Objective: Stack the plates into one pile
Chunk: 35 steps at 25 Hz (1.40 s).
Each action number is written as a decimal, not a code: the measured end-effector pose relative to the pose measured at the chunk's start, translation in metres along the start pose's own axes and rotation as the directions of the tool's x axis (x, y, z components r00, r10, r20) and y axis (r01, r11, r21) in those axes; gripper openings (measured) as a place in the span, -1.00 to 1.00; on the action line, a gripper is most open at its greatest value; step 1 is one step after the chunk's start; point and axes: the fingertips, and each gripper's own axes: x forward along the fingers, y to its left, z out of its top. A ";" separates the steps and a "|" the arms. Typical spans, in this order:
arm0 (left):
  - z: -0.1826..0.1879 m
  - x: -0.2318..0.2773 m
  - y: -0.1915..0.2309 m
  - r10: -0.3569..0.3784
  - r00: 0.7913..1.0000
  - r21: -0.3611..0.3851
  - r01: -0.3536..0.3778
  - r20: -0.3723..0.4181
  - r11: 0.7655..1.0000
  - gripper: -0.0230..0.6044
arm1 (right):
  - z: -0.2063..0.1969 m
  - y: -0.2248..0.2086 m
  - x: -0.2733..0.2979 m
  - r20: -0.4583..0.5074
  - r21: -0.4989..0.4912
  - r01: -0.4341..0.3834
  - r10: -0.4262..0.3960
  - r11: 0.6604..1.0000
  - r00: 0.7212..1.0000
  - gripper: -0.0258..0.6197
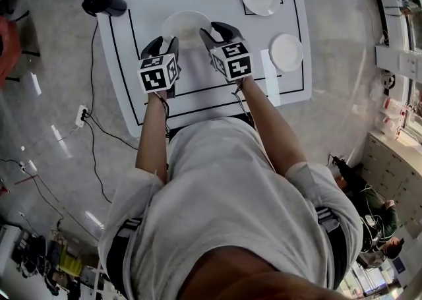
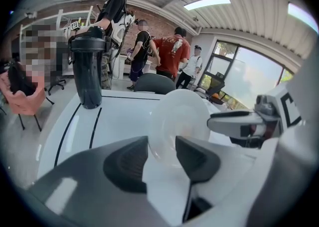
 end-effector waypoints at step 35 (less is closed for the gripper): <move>0.061 0.069 -0.147 -0.049 0.998 0.112 0.045 0.037 0.993 -0.42 | 0.001 -0.154 -0.071 0.058 0.028 0.120 -0.122 0.992 0.991 -0.47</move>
